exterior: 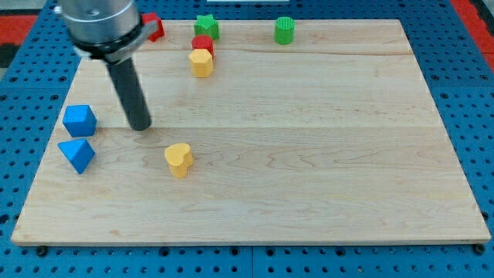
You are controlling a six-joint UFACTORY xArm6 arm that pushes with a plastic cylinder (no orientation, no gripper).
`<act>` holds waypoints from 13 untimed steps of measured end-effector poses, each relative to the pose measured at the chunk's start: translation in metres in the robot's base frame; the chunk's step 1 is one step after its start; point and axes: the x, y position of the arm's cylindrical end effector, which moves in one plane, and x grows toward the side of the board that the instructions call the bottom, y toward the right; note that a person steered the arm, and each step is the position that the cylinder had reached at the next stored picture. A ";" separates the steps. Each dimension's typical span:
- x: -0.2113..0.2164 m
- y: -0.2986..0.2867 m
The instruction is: Place the blue cube diagonally to the yellow hexagon
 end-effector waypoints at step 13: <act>-0.042 -0.023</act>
